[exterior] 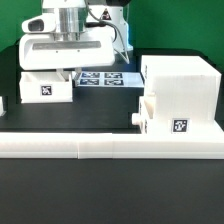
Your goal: Assemble drawer
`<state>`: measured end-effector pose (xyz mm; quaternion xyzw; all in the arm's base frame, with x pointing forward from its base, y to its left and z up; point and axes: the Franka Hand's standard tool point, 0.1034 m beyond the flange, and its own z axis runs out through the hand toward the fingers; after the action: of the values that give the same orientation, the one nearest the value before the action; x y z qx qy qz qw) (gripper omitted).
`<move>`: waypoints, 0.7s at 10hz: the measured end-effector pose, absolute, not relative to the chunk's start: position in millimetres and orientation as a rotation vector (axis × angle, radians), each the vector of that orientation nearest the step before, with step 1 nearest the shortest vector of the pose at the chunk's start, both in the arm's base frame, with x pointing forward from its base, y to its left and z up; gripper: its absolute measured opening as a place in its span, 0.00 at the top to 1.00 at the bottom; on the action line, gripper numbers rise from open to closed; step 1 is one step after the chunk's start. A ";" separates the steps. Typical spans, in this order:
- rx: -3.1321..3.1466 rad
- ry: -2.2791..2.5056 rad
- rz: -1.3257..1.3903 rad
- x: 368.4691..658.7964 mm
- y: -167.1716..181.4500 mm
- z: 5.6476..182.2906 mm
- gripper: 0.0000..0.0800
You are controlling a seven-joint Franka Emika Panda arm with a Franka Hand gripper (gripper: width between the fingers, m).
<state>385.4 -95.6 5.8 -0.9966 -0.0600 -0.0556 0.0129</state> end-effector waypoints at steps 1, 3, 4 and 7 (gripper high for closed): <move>-3.105 -0.187 -0.173 385.4 -95.6 5.8 0.95; -3.105 -0.187 -0.173 385.5 -95.6 5.8 0.95; -3.105 -0.193 -0.175 386.8 -94.5 6.5 0.95; -3.060 -0.316 -0.131 419.8 -69.3 26.8 0.95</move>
Offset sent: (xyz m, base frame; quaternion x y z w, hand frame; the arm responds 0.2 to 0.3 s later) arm 0.0000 0.0000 0.0000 0.0000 0.0000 0.0000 1.0000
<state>419.8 -69.3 26.8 -0.9933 -0.1027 -0.0426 0.0311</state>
